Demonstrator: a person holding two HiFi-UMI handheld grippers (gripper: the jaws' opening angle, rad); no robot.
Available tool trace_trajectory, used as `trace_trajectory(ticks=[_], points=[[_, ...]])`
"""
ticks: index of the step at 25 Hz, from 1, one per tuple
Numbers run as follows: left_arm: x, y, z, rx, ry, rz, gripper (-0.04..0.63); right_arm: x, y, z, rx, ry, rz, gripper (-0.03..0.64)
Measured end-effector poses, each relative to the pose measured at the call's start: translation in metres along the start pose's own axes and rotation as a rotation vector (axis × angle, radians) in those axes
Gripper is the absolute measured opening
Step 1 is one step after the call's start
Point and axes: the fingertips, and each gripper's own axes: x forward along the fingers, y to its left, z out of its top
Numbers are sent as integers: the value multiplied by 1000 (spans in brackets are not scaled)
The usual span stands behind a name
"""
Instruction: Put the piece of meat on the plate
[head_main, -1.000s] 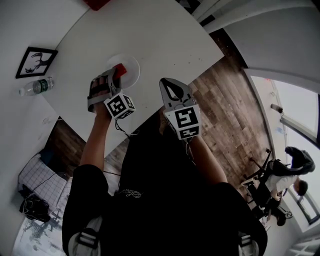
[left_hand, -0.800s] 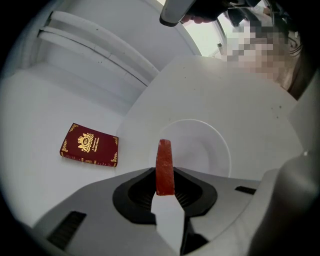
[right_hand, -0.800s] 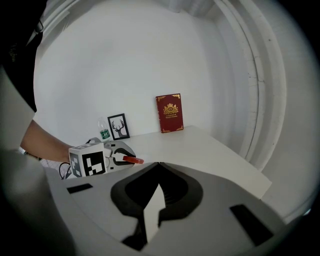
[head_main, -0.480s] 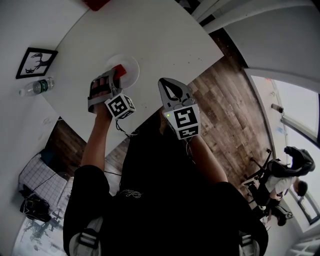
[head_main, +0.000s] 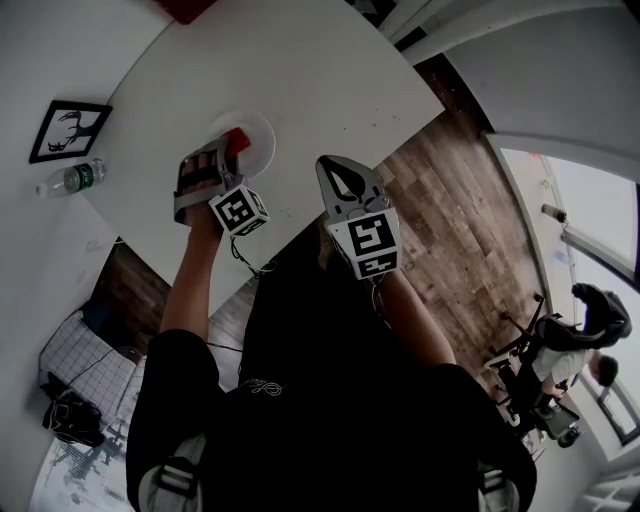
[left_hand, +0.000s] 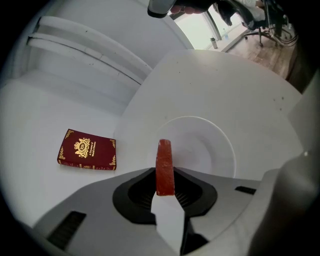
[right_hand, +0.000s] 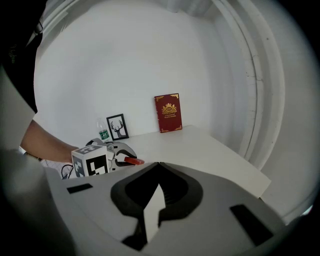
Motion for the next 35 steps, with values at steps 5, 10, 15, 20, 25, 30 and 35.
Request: trace_trajectory(ticks=[5,10,15,20,25,30,35], points=[[3,-2,1,20,-3,-22,89,1,3,0,2,2,5,21],[4,-9,2,47,-1,-69,94,2,1,-1,11,2,-2,21],[2,-8,3,44,4,-118,110,2,0,0,21,-3,-7,21],[4,-14,1,14,3,-168,126,6,2,2,23,-10,-2,21],[1,-17,4,0,-8,-230,161,6,0,4,35,-15,-11,21],[1,-18,3,2,-2,-247,164,5,-4,3,47,-12,-18,21],[4,-16,2,-23,-5,-276,172,5,-6,3,54,-10,-23,21]])
